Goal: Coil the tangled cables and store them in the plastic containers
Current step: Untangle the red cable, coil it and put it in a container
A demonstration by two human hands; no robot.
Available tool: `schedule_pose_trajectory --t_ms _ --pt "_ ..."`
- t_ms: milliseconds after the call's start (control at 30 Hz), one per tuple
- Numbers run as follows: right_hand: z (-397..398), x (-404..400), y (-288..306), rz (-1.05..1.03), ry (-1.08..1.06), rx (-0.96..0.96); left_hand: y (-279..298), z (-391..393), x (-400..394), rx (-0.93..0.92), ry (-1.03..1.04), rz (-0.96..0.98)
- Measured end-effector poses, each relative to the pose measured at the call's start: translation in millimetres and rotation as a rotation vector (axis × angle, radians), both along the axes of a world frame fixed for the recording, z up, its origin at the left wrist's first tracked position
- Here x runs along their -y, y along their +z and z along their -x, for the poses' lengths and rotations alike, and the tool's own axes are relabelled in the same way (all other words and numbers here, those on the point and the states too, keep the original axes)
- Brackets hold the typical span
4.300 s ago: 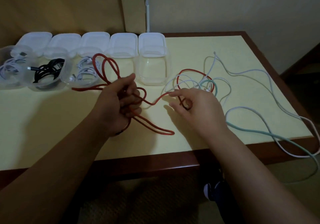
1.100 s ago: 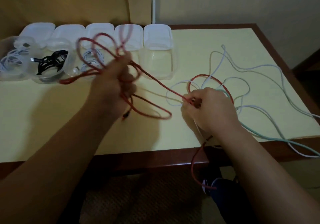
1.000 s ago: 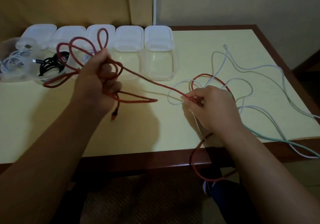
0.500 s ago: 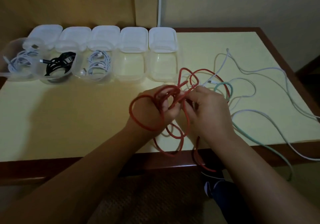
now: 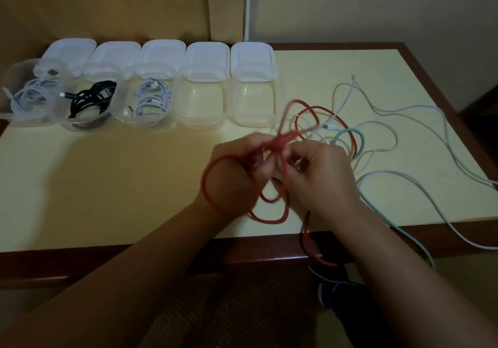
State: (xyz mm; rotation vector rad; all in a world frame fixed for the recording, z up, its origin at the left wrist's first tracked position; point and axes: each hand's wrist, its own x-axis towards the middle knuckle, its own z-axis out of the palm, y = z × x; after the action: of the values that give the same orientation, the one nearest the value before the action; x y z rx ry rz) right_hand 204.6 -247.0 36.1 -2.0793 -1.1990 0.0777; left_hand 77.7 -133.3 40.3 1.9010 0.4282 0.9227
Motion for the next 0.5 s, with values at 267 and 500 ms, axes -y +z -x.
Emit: schedule_pose_trajectory --t_ms 267,500 --pt "-25 5 -3 0.152 -0.132 -0.006 24 12 -66 0.188 0.346 0.6" --pt "-25 5 -1 -0.011 -0.194 0.035 22 37 -102 0.211 0.298 0.649"
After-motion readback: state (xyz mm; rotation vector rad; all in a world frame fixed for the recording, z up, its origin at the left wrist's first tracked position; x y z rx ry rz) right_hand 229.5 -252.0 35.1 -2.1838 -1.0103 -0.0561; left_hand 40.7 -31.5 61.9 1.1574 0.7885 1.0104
